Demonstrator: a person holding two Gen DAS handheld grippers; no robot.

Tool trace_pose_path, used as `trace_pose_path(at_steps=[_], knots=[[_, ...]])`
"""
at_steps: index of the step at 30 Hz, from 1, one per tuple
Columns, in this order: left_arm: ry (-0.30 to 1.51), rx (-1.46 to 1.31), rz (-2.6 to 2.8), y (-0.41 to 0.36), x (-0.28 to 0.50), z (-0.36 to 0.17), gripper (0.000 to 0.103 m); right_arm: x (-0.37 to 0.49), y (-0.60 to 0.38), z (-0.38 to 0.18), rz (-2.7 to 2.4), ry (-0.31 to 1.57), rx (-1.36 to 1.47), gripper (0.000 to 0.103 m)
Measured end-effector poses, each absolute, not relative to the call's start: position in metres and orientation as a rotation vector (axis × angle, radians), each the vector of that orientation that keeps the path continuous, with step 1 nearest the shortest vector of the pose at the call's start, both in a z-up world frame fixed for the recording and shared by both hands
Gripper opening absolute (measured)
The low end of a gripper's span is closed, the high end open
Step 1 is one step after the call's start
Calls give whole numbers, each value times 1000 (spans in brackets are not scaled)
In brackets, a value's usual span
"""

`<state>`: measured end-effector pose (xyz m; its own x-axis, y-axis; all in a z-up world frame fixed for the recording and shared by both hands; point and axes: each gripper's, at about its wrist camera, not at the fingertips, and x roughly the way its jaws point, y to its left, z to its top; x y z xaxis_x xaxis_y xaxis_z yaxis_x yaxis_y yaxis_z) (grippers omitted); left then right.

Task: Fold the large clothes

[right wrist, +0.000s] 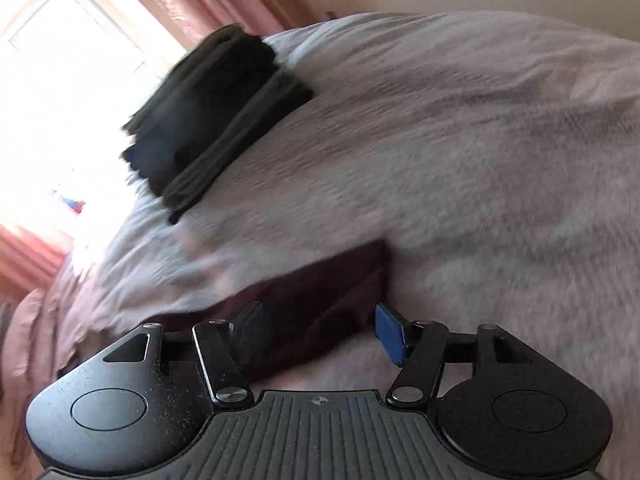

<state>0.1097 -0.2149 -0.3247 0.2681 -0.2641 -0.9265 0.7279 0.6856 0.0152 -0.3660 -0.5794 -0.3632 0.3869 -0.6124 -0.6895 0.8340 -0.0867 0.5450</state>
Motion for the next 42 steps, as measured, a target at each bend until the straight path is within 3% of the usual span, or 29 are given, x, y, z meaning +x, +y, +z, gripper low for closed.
trace_pose_path(at_steps=[7,12,13,14,15,18,21,25,27,28,29,32,34,38,40,42], knots=[[1199,426,-794,-181,142,-346,56,-258,-423,-402,-614,442,1428,59],[1277,334,-920,-175,157,-381,54,-204,-363,-428,-647,403,1417,58],[1276,321,-950,-174,158,-384,39,-198,-360,-428,-646,388,1433,42],[1276,311,-996,-174,159,-384,13,-189,-361,-429,-627,406,1454,2],[1289,290,-1038,-172,162,-384,5,-180,-356,-425,-615,445,1444,1],[1251,288,-1099,-159,167,-370,4,-161,-342,-397,-717,555,1238,1],[1266,279,-1124,-140,171,-372,6,-180,-329,-394,-877,530,1278,1],[1260,389,-1069,-145,158,-385,10,-149,-324,-401,-930,781,1145,2],[1269,420,-1038,-151,156,-370,15,-136,-324,-382,-1026,837,1126,16],[1253,438,-1015,-152,153,-358,18,-128,-319,-368,-1085,864,1067,34],[1208,455,-995,-153,148,-344,18,-119,-313,-355,-1110,867,987,45],[1059,480,-1051,-158,126,-316,21,-92,-288,-335,-1042,827,748,48],[1059,500,-1116,-173,109,-323,25,-61,-284,-348,-987,849,684,48],[1129,708,-1091,-192,75,-376,28,-36,-269,-403,-958,1039,744,48],[1085,766,-1106,-184,62,-369,29,-40,-255,-402,-956,1075,787,49],[1169,801,-1076,-178,60,-362,29,-43,-245,-396,-917,1145,829,49]])
